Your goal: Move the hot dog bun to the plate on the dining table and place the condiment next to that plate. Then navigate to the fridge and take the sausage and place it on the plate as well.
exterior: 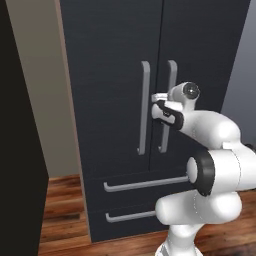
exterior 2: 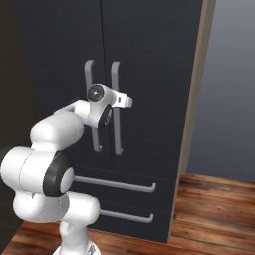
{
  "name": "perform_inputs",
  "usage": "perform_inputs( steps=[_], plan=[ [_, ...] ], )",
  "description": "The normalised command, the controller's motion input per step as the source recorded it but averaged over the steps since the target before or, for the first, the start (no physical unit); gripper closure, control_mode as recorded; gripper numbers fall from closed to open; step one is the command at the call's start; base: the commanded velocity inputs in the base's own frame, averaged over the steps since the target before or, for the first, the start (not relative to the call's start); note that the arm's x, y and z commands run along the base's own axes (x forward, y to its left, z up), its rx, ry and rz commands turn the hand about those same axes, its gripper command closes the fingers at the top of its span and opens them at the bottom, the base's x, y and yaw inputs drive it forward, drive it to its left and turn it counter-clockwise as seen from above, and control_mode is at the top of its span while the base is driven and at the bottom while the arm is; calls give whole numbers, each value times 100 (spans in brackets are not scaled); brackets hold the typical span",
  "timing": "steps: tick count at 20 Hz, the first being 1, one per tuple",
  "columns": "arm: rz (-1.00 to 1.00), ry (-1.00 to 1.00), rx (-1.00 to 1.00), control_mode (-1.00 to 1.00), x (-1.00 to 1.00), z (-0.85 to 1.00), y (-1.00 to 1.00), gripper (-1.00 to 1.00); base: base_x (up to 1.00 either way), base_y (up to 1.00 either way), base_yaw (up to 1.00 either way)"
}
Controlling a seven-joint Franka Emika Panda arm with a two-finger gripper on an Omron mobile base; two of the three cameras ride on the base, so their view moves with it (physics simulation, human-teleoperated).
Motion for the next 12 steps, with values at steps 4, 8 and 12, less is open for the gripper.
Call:
perform_inputs(
  steps=[4, 8, 12],
  plan=[
    [-10, 0, 0, -100, -81, 1, -48, 100, 0, 0, 0],
    [-13, 0, 0, -100, -100, 11, -71, 100, 0, 0, 0],
    [-8, 0, 0, -100, -100, 21, -72, 100, 0, 0, 0]
  ],
)
